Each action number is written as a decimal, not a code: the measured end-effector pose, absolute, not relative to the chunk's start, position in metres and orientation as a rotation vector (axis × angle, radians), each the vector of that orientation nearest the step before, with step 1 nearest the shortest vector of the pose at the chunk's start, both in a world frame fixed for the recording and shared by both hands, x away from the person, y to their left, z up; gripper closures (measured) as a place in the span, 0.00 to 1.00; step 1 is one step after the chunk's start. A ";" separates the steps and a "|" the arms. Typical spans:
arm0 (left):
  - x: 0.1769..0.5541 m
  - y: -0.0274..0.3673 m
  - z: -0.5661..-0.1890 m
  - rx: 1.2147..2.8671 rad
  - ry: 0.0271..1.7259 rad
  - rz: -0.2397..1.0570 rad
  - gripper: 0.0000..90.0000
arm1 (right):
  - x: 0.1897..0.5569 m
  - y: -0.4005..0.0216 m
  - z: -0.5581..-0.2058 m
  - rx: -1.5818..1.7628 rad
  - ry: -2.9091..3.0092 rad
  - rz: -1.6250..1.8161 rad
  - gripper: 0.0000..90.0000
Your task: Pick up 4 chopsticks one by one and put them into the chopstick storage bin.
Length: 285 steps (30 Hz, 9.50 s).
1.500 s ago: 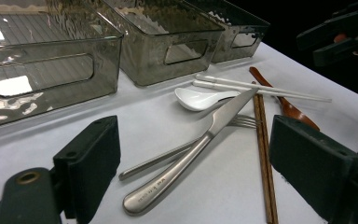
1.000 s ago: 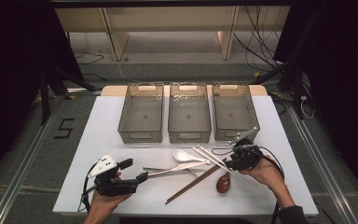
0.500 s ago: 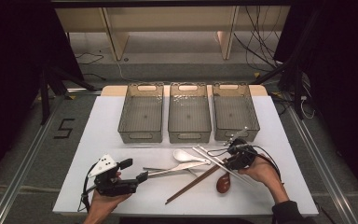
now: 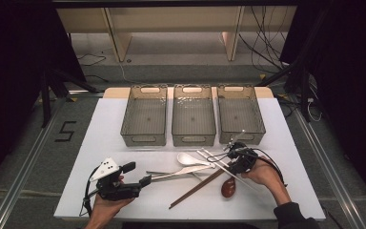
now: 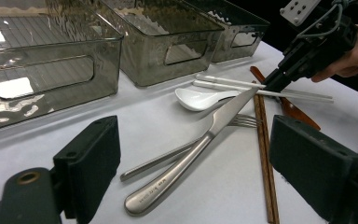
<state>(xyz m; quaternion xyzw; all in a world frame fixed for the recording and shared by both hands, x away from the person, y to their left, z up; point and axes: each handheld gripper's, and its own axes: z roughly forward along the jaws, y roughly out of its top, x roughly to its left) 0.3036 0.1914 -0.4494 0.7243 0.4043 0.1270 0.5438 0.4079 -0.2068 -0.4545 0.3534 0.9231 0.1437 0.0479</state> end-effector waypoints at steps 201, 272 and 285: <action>0.552 0.184 -0.390 1.731 1.584 0.071 0.41 | 0.341 -0.225 -0.415 1.128 2.394 1.226 0.30; 0.376 0.186 -0.423 1.688 1.209 -0.014 0.23 | 0.352 -0.235 -0.461 1.078 2.699 0.541 0.94; 0.375 0.185 -0.426 1.686 1.217 -0.027 0.23 | 0.346 -0.235 -0.451 1.034 2.705 0.571 0.96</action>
